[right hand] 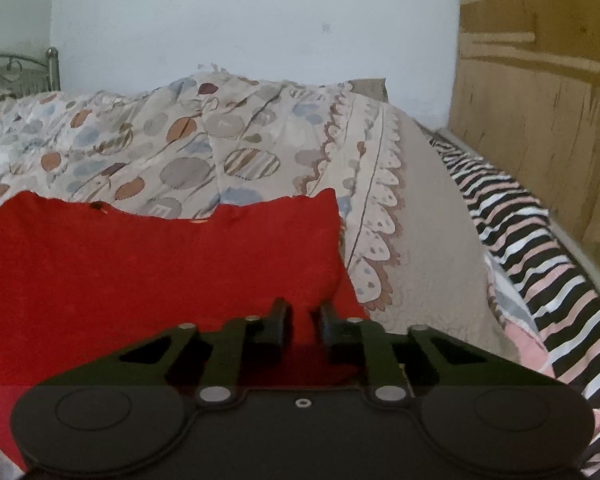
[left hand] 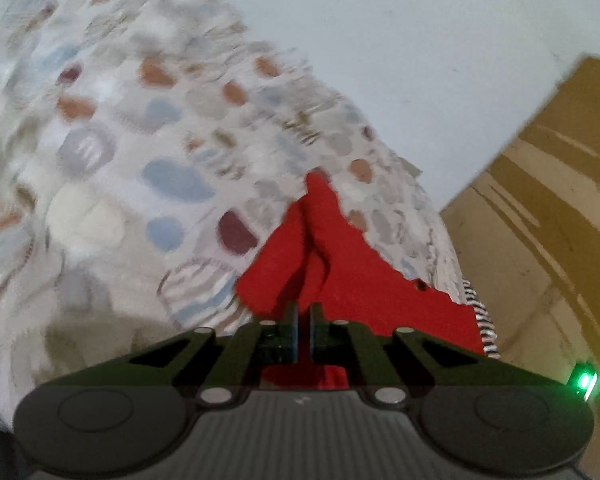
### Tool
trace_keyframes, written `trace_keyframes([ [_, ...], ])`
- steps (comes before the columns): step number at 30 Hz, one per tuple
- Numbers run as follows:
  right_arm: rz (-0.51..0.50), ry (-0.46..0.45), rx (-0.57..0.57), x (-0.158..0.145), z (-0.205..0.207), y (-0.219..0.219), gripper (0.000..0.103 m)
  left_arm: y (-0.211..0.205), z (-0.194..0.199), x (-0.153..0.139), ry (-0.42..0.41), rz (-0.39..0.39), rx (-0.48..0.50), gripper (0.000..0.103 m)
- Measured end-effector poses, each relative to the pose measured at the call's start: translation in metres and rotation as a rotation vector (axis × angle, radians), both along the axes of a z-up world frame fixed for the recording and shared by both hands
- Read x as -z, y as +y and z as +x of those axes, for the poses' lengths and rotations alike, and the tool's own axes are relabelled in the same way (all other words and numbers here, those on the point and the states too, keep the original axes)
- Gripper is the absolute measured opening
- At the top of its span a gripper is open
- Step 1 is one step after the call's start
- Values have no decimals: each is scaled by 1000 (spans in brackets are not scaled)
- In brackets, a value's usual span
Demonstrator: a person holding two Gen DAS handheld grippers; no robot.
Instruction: Fold small clothes
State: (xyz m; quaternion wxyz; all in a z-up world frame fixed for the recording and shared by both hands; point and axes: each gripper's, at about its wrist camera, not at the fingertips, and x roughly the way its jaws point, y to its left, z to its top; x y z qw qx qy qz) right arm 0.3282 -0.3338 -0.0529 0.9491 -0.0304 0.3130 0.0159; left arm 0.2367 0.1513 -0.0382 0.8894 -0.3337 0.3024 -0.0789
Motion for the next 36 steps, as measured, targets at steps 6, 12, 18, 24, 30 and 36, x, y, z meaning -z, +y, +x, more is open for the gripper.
trace_keyframes([
  [6, -16, -12, 8, 12, -7, 4, 15, 1, 5, 10, 63, 4, 0, 4],
  [12, -57, -17, -9, 11, -10, 8, 17, -12, 1, 5, 23, 68, 22, 6],
  [18, -109, -48, -5, 16, -13, 14, 27, -17, 2, 5, 39, 108, 16, 14],
  [24, -64, -155, 76, 0, -27, 7, 85, -19, -6, -4, -27, 138, -18, 91],
  [30, -190, -335, -52, -23, -60, 41, 102, -27, -5, -7, -49, 192, -39, 102],
  [36, -216, -333, -182, -22, -66, 85, 102, -27, 6, -2, -2, 233, -83, 102],
])
